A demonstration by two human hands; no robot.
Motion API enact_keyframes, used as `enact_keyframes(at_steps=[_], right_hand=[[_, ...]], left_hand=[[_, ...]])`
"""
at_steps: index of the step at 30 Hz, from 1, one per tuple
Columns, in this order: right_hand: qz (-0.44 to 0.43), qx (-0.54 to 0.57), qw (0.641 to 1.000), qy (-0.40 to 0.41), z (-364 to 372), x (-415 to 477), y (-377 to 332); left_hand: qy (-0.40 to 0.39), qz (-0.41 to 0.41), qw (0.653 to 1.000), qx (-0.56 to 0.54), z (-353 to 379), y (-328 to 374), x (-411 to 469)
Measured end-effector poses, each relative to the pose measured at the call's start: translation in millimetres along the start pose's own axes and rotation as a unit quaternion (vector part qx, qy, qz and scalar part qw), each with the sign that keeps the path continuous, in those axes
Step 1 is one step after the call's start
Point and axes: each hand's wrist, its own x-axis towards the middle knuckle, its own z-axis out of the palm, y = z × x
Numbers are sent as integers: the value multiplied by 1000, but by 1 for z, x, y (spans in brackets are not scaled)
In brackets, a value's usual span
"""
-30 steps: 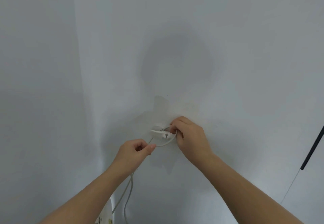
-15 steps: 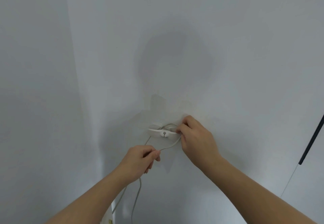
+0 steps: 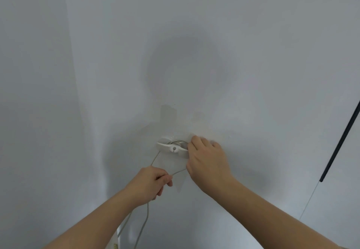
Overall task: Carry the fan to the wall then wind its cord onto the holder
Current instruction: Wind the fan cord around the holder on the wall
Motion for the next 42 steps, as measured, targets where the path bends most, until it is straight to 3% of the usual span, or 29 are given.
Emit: enact_keyframes(at_steps=[8,15,18,23,28,36,42], right_hand=[[13,-33,995,-97,-3,3,3],[33,-21,995,-92,0,7,0],[39,-5,996,-76,2,6,-2],[52,26,997,-42,1,0,-7],[78,59,995,-20,-1,5,-12],[-24,123,992,-24,0,32,-29],[-23,175,982,-65,-7,37,-29]], left_hand=[[-14,-10,999,45,-1,-9,-2],[80,-56,991,87,-16,-26,4],[83,-44,992,81,-13,-21,4],[79,-20,996,-39,-8,-12,5],[76,-41,996,29,-8,-12,9],[96,-85,989,79,-7,-14,14],[131,-110,982,85,-8,-16,16]])
